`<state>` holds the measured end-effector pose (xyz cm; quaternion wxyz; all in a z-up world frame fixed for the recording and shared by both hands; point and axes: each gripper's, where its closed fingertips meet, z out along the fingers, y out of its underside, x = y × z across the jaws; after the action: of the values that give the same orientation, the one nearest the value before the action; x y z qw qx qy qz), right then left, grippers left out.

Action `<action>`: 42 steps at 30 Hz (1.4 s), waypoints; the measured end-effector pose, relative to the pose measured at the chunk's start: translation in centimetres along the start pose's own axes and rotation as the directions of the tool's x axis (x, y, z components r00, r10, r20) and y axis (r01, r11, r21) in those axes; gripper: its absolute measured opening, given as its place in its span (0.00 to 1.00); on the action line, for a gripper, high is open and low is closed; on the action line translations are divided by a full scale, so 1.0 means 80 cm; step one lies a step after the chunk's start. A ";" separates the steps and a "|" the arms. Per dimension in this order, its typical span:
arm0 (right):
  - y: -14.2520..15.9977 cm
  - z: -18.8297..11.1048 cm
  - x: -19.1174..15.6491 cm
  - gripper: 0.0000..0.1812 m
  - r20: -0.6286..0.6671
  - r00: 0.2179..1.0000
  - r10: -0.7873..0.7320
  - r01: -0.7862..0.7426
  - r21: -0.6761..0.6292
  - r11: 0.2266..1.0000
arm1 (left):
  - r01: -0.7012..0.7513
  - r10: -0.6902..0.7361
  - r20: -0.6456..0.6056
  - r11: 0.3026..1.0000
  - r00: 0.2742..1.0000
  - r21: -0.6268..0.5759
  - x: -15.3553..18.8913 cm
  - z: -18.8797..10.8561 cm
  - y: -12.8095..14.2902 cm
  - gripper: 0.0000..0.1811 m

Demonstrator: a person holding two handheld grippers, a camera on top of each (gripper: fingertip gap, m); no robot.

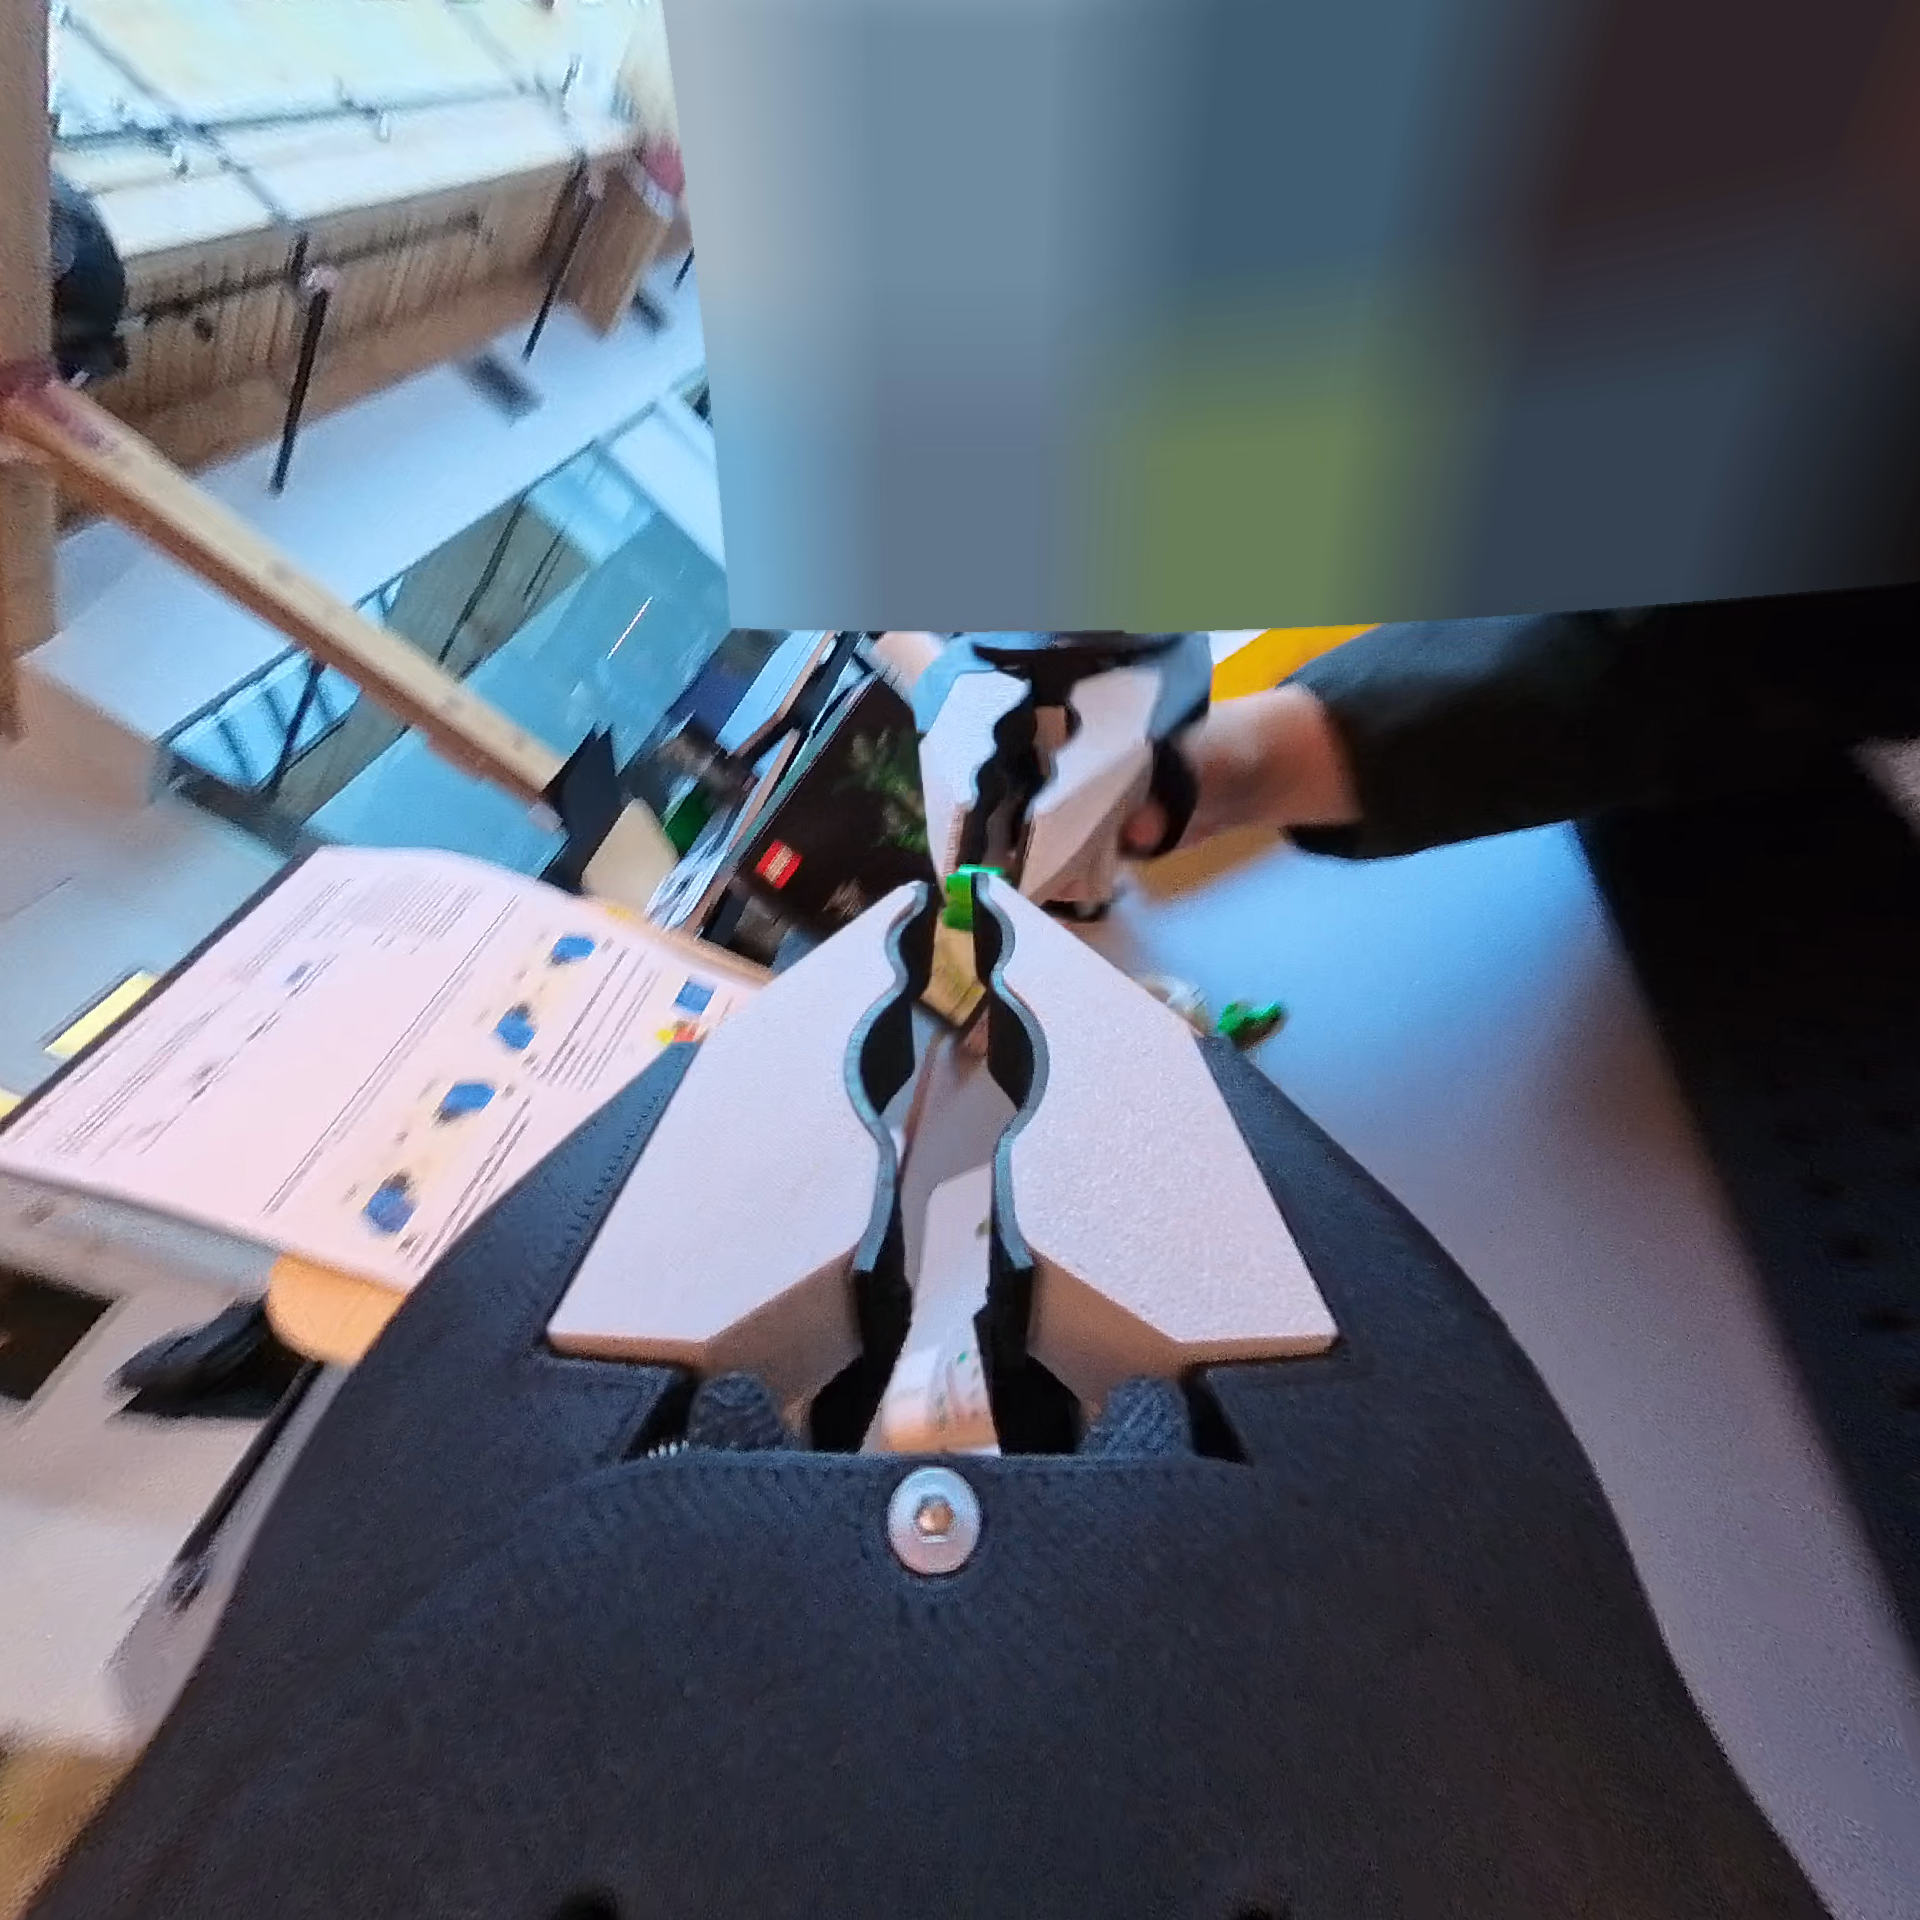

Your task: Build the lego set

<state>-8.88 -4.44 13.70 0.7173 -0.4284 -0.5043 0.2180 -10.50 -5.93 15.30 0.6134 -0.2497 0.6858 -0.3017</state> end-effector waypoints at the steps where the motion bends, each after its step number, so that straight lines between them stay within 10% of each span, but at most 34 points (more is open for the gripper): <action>1: -0.002 -0.001 -0.002 0.05 -0.051 0.985 -0.164 0.163 -0.024 0.986 | 0.003 -0.002 -0.015 1.000 1.000 0.021 0.003 -0.002 -0.004 0.02; 5: -0.011 -0.002 -0.011 0.05 -0.167 0.751 -0.639 0.622 -0.146 0.769 | 0.005 -0.001 -0.052 0.997 0.999 0.078 0.014 -0.009 -0.017 0.02; 11: -0.004 0.007 -0.025 0.05 -0.140 0.527 -0.838 0.797 -0.259 0.545 | -0.001 0.005 -0.061 0.998 0.998 0.065 0.016 -0.009 -0.014 0.01; 42: -0.012 0.004 -0.028 0.08 -0.188 0.367 -0.911 0.867 -0.284 0.408 | 0.050 -0.062 -0.133 0.995 0.989 -0.090 0.031 0.016 0.019 0.08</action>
<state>-10.20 -6.50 13.37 0.7595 -0.1648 -0.5477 -0.3100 -9.51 -6.77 12.43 0.5453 -0.2741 0.7310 -0.3054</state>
